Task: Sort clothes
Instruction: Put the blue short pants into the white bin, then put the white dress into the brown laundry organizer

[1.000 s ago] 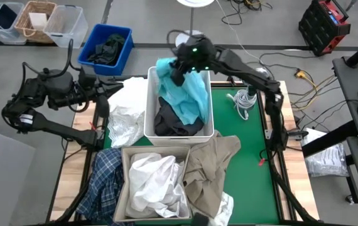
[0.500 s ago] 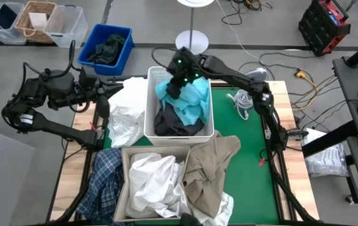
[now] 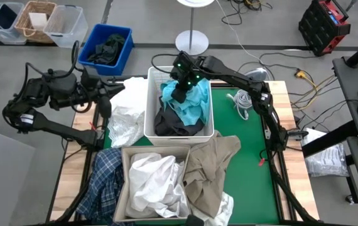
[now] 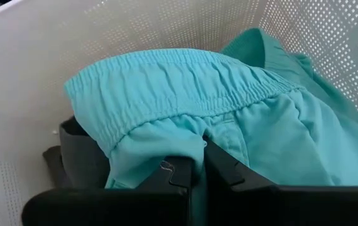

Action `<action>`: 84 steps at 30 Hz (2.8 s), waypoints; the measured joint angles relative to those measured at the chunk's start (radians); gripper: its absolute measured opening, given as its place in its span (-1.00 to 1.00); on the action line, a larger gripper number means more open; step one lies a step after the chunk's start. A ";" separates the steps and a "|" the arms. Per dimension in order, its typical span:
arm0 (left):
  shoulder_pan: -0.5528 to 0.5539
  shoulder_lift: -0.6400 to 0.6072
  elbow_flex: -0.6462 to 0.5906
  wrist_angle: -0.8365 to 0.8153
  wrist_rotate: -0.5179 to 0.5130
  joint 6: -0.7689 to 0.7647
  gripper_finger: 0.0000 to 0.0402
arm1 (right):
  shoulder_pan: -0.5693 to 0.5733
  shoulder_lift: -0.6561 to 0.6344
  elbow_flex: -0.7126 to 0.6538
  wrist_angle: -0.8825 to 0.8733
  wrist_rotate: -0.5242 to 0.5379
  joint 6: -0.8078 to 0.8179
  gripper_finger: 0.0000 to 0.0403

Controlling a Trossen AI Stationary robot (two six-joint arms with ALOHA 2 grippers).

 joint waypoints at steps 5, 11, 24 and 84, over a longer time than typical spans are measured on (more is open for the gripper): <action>0.000 0.012 0.000 0.000 0.001 -0.018 -1.00 | 0.000 0.000 0.000 0.000 0.000 0.000 -0.95; 0.000 0.024 0.000 0.000 0.002 -0.034 -1.00 | 0.000 0.000 0.000 0.000 0.000 -0.003 -0.95; 0.000 0.029 0.000 0.000 0.002 -0.034 -1.00 | 0.000 0.000 0.000 0.008 0.014 -0.001 -0.92; 0.000 0.019 0.000 -0.115 0.067 -0.044 -1.00 | 0.073 -0.409 0.000 -0.020 0.045 0.031 -0.08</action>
